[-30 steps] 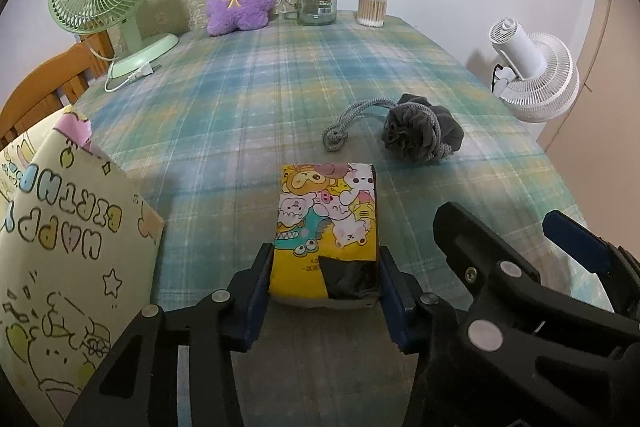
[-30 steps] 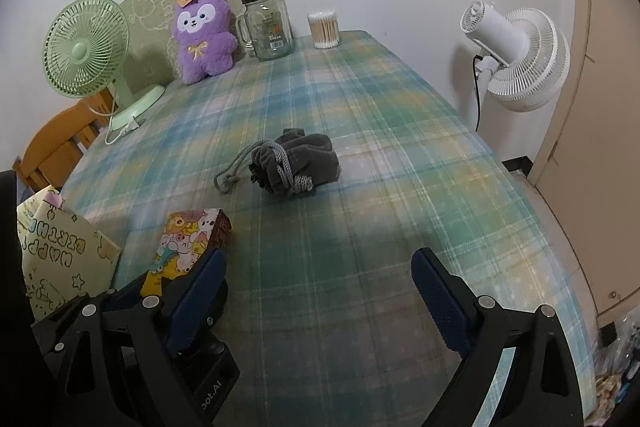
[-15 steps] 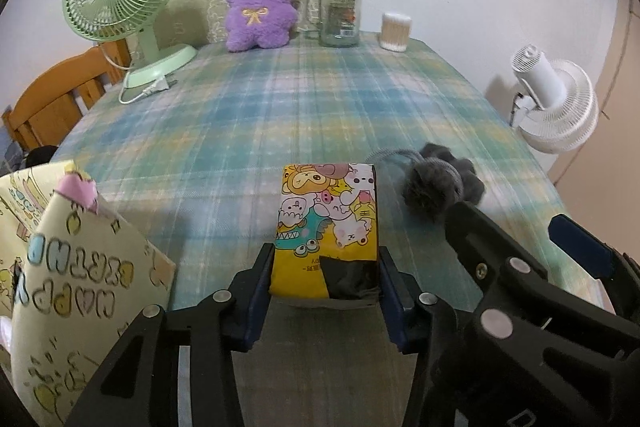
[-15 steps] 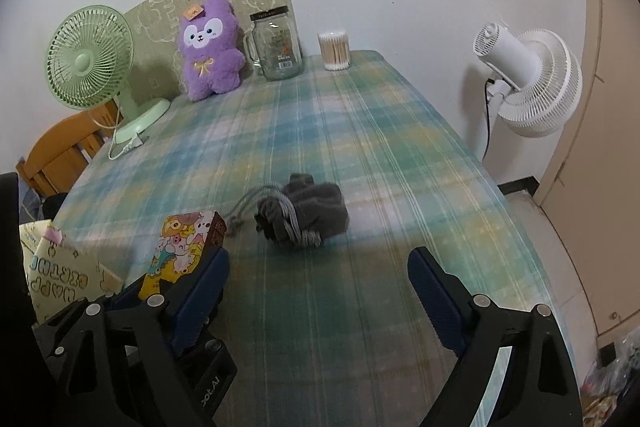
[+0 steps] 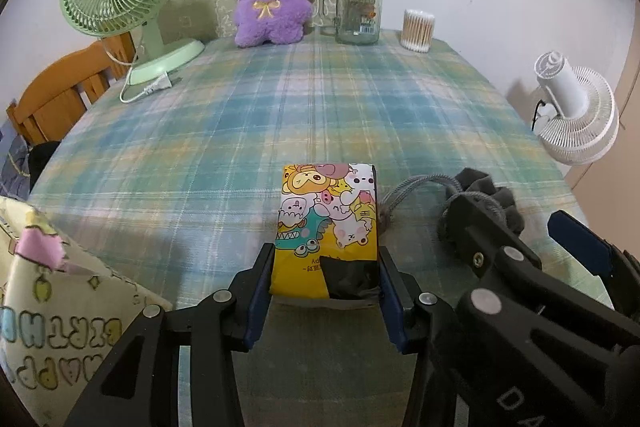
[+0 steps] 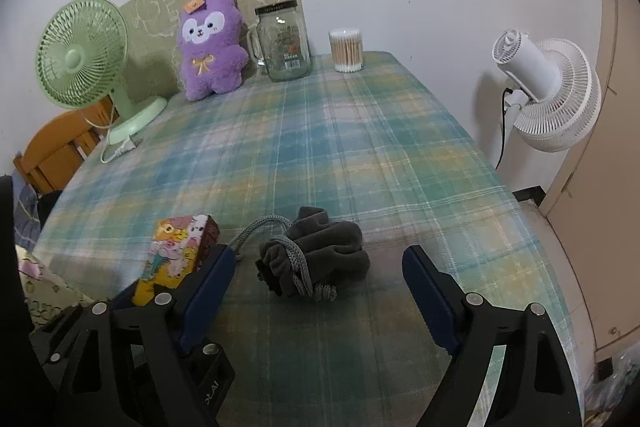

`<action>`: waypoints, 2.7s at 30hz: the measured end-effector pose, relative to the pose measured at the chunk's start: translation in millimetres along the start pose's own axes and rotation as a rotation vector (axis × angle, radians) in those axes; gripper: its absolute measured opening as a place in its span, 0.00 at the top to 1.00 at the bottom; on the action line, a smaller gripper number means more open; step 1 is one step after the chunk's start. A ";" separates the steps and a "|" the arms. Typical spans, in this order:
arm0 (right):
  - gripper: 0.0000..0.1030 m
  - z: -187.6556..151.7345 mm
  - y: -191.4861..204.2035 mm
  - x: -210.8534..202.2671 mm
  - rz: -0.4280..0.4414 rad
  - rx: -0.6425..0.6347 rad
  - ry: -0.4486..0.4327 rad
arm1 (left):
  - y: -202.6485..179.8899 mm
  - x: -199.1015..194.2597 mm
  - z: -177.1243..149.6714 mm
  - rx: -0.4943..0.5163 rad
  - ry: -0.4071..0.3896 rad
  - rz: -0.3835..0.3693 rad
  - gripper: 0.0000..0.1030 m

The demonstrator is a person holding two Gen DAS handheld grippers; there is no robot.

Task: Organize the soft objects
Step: 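Grasp the grey glove with cord with the right tool while the left tool holds the snack box, then carry the snack box with the left tool while the right tool carries the grey glove over the yellow box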

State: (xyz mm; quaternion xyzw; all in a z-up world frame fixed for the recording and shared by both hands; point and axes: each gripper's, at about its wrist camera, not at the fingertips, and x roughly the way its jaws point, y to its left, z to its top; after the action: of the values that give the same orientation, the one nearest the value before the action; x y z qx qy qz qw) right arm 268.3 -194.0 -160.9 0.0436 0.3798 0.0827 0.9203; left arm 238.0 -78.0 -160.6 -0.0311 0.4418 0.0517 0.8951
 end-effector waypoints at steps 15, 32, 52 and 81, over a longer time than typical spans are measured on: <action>0.38 -4.0 0.5 12.6 0.008 -0.014 0.056 | -4.1 -3.0 -5.7 0.046 -0.006 -0.001 0.52; 0.42 -30.6 -7.2 -37.9 -0.039 0.025 0.031 | -13.0 -40.6 -34.0 0.098 -0.027 -0.061 0.53; 0.43 -58.2 -2.5 -119.9 -0.065 0.058 -0.072 | -13.8 -106.4 -61.2 0.138 -0.112 -0.102 0.53; 0.43 -42.9 23.7 -231.8 -0.071 0.047 -0.261 | -3.1 -209.5 -49.6 0.177 -0.306 -0.141 0.53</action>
State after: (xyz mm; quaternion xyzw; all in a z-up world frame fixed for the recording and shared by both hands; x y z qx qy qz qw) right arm 73.4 -213.0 -27.5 0.0619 0.2598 0.0347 0.9630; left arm 72.7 -99.7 -24.3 0.0252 0.3002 -0.0462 0.9524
